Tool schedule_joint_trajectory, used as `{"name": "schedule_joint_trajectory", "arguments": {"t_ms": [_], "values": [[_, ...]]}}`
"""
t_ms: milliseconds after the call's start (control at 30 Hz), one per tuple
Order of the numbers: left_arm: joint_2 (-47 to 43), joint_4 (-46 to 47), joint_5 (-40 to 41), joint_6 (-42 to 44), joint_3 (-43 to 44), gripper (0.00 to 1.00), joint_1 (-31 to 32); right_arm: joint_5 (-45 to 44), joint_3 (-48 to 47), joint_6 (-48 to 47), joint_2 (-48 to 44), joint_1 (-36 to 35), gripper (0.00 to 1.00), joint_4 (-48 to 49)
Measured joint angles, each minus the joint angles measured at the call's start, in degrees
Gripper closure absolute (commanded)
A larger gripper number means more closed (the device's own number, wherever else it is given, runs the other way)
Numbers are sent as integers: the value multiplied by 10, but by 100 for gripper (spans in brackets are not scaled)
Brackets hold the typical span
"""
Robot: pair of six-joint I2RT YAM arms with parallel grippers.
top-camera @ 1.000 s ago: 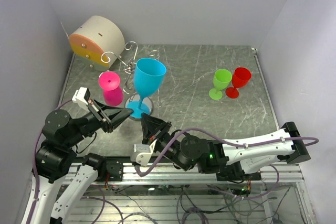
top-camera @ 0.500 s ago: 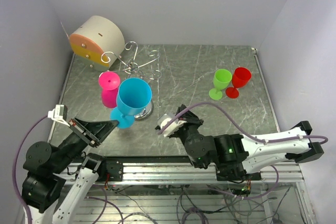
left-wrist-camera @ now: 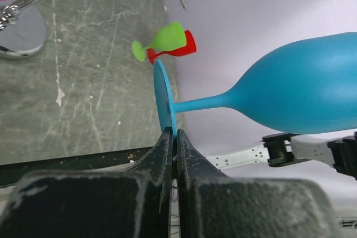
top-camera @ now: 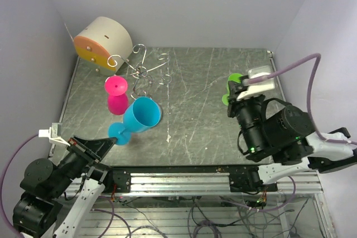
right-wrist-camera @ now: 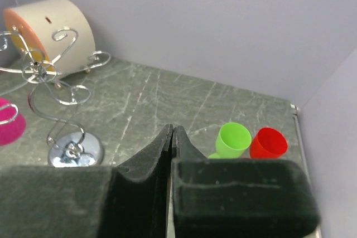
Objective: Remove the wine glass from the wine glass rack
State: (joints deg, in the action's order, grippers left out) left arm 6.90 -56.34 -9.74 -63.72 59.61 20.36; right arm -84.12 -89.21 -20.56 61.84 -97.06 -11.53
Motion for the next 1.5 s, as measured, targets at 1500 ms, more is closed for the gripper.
{"name": "schedule_joint_trajectory", "arguments": {"t_ms": [1500], "values": [[4,-48,9,33,62,93,0,170,-203,-511,431,545,100,436]]}}
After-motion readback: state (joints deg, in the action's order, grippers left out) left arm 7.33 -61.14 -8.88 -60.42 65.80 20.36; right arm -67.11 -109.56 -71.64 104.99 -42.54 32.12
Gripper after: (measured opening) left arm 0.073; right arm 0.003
